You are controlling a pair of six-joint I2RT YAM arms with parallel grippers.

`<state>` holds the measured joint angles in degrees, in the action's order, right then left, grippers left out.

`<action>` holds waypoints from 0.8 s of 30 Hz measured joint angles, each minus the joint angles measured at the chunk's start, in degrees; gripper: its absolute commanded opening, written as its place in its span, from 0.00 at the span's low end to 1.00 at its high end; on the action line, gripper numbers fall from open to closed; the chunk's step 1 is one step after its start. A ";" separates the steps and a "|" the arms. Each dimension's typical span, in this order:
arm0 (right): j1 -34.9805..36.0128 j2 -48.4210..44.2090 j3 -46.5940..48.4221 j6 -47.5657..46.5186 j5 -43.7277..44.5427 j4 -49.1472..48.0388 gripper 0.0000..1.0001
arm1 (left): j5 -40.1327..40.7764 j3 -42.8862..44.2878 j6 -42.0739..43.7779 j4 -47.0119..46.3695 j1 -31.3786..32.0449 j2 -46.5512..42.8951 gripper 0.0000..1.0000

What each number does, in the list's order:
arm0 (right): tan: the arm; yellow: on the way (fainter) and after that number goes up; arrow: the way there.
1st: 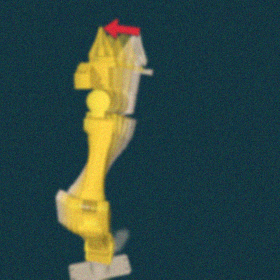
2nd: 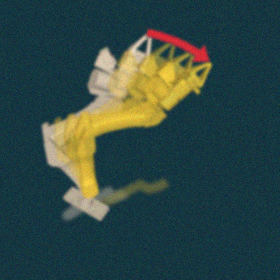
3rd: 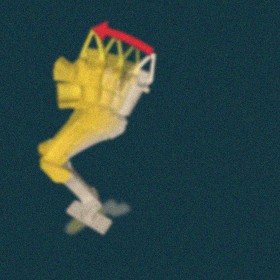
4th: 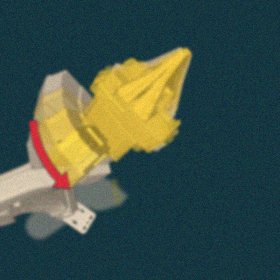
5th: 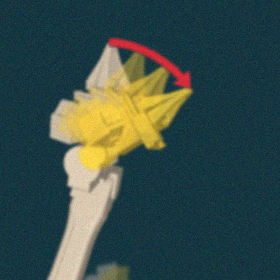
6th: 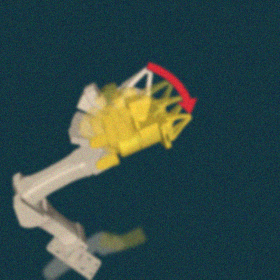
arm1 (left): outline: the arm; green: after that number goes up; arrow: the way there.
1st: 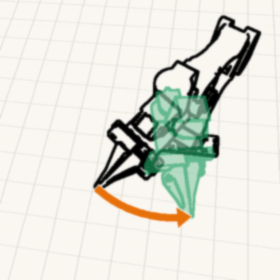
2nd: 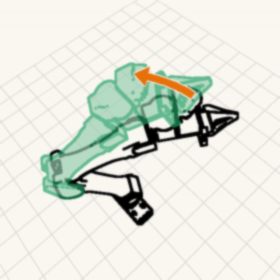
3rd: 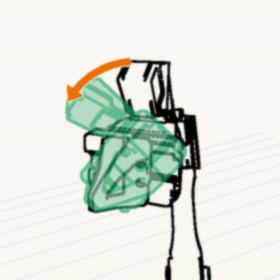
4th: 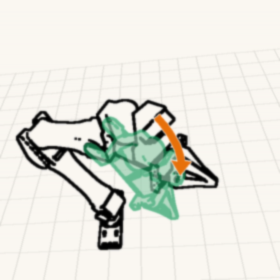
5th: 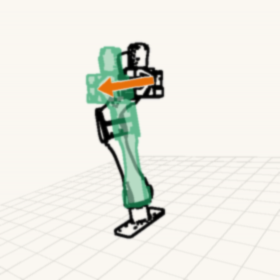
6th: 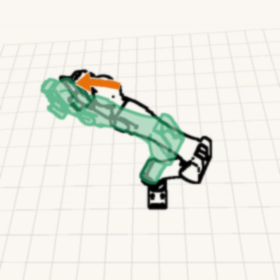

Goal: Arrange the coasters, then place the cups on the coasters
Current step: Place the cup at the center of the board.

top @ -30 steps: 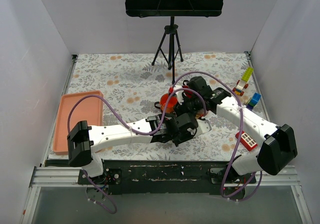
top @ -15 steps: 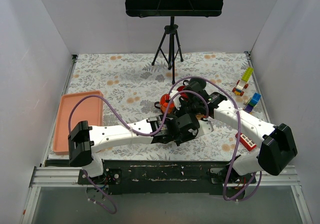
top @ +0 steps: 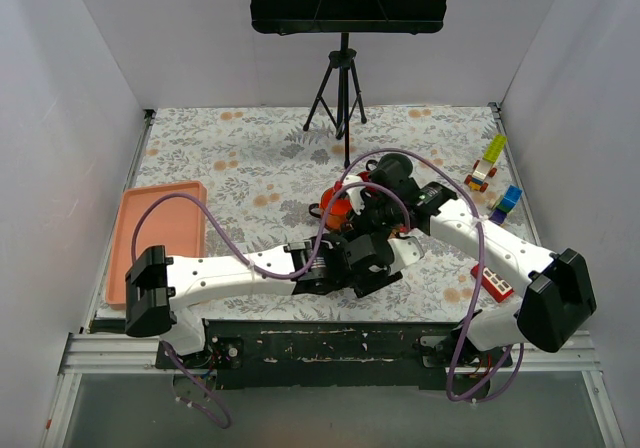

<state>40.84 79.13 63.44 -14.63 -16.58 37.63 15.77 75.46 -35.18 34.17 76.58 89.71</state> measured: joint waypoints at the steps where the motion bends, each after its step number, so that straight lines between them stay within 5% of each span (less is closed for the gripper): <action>1: -0.02 -0.13 0.00 0.52 0.11 -0.09 0.01 | 0.02 -0.22 -0.79 -0.20 0.13 -0.28 0.52; 4: -0.17 -0.63 0.00 1.42 0.28 -0.28 0.01 | 0.42 -0.76 -3.78 -1.38 0.39 -1.14 0.67; 5: -0.24 -0.96 0.00 1.44 0.48 -0.46 0.01 | 0.46 -0.79 -4.74 -1.55 0.35 -1.49 0.82; 7: -0.63 -1.88 0.00 1.42 1.18 -0.85 0.01 | 1.05 -0.90 -7.10 -1.42 0.04 -2.64 0.98; 20: -5.64 -7.04 -0.87 -6.16 0.79 1.70 0.01 | 1.84 -1.14 -17.18 0.24 -0.33 -16.52 0.98; 24: -5.62 -8.94 -2.97 -9.51 -0.76 2.49 0.01 | -1.64 -4.98 -20.65 -0.11 -5.44 -23.58 0.98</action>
<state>35.22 70.19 60.47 -24.14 -17.34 40.12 14.13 70.48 -55.83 34.06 71.13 66.13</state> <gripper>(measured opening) 0.218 0.981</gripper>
